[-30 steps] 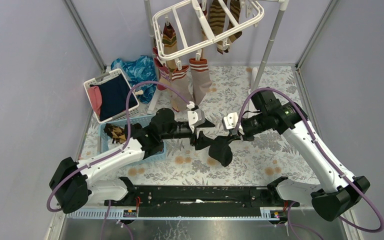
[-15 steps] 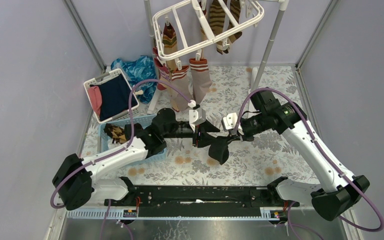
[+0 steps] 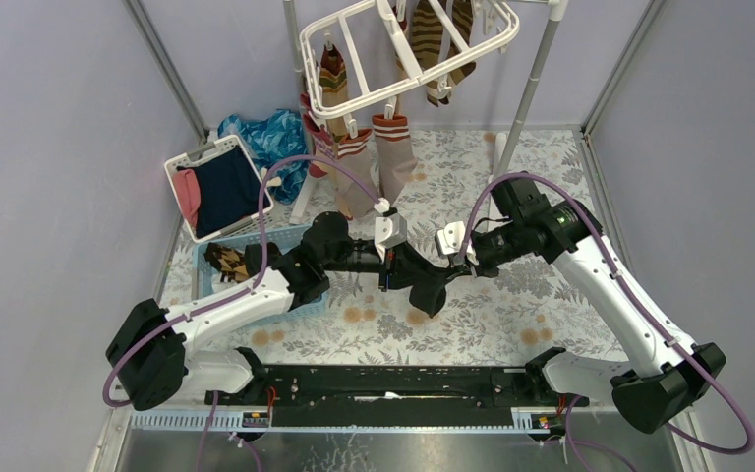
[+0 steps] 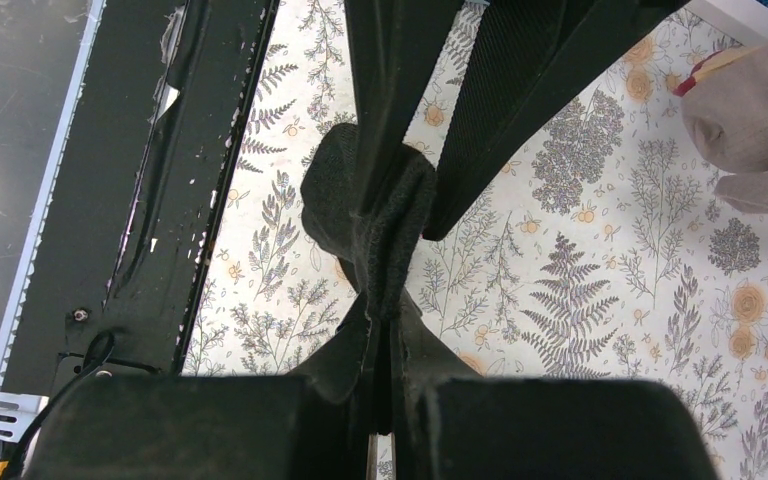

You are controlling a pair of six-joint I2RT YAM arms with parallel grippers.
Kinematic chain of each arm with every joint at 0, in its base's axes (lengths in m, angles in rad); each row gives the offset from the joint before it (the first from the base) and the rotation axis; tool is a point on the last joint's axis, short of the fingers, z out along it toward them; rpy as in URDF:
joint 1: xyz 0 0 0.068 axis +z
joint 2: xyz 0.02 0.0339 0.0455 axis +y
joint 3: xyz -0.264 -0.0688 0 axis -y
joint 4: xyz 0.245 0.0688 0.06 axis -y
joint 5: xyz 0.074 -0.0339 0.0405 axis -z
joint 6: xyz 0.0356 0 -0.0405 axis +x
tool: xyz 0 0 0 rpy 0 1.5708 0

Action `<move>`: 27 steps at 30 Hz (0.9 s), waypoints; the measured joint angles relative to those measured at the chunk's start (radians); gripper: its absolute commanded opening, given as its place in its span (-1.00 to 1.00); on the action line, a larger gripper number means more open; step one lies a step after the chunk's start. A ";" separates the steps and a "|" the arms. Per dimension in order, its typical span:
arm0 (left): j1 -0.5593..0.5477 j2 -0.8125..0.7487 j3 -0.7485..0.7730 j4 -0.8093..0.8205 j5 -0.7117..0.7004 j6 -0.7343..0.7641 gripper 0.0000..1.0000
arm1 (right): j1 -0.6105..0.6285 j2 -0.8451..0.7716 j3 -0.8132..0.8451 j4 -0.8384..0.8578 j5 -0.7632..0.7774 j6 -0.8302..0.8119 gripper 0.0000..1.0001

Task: Clip the socks to the hanger
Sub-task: Pick up the sock at the center of the board.

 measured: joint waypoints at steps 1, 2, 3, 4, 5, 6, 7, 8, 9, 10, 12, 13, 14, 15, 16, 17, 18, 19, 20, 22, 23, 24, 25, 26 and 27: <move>0.000 0.000 0.000 0.000 -0.001 -0.005 -0.31 | 0.000 0.000 0.000 0.000 0.000 0.000 -1.00; 0.000 0.000 0.000 0.000 -0.001 -0.006 -0.31 | 0.000 0.002 0.000 0.000 0.000 0.000 -0.99; 0.000 0.000 0.000 0.000 -0.001 -0.008 -0.31 | 0.000 0.004 0.000 0.000 0.000 0.000 -0.99; 0.000 0.000 0.000 0.000 0.000 -0.009 -0.31 | 0.000 0.005 0.000 0.000 0.000 0.000 -0.99; 0.000 0.000 0.000 0.000 0.000 -0.010 -0.31 | 0.000 0.007 0.000 0.000 0.000 0.000 -0.99; 0.000 0.000 0.000 0.000 0.000 -0.011 -0.31 | 0.000 0.008 0.000 0.001 0.000 0.000 -0.99; 0.000 0.000 0.002 0.000 0.001 -0.012 -0.32 | 0.000 0.010 0.000 0.000 0.000 0.000 -0.99; 0.000 0.000 0.003 0.000 0.001 -0.013 -0.33 | 0.000 0.010 0.000 0.001 0.000 0.001 -0.99; 0.000 0.000 0.004 0.000 0.002 -0.014 -0.38 | 0.000 0.011 0.000 0.001 0.000 0.001 -0.99; 0.000 0.000 0.005 0.001 0.003 -0.016 -0.50 | 0.000 0.011 0.000 0.001 0.000 0.001 -0.99; 0.000 0.006 0.010 0.010 0.010 -0.023 -0.89 | 0.000 0.011 0.000 0.000 0.000 0.001 -0.99; 0.000 0.010 0.011 0.018 0.016 -0.026 -1.00 | 0.000 0.011 0.000 0.001 0.000 0.001 -0.99; 0.000 0.014 0.012 0.023 0.021 -0.034 -1.00 | 0.000 0.011 0.000 0.001 0.000 0.001 -0.97; 0.000 0.020 0.014 0.027 0.029 -0.035 -1.00 | 0.000 0.011 0.000 0.000 0.000 0.001 -0.86; 0.000 0.024 0.014 0.031 0.032 -0.038 -1.00 | 0.000 0.011 0.000 0.001 0.000 0.003 -0.62; 0.000 0.027 0.014 0.034 0.034 -0.039 -1.00 | 0.000 0.011 0.000 0.001 0.000 0.005 -0.35; 0.000 0.027 0.014 0.036 0.034 -0.038 -1.00 | 0.000 0.011 0.000 0.000 0.000 0.011 -0.09; 0.000 0.026 0.014 0.038 0.031 -0.038 -1.00 | 0.000 0.011 0.000 0.003 0.000 0.018 0.15; 0.000 0.023 0.014 0.043 0.021 -0.037 -1.00 | 0.001 0.011 0.001 0.009 0.000 0.029 0.36; 0.000 0.004 0.006 0.051 -0.009 -0.032 -1.00 | 0.001 0.013 0.009 0.018 0.011 0.069 0.63; 0.000 -0.014 -0.005 0.059 -0.031 -0.024 -1.00 | -0.004 0.014 0.019 0.027 0.020 0.089 0.71; 0.000 -0.036 -0.018 0.065 -0.061 -0.014 -1.00 | -0.018 0.018 0.035 0.043 0.023 0.113 0.75; 0.000 -0.055 -0.028 0.072 -0.088 -0.003 -1.00 | -0.037 0.021 0.051 0.051 0.020 0.129 0.77; 0.000 -0.070 -0.035 0.081 -0.111 0.007 -1.00 | -0.083 0.029 0.082 0.064 0.003 0.149 0.79; 0.000 -0.087 -0.042 0.098 -0.143 0.020 -1.00 | -0.129 0.039 0.113 0.075 -0.016 0.163 0.81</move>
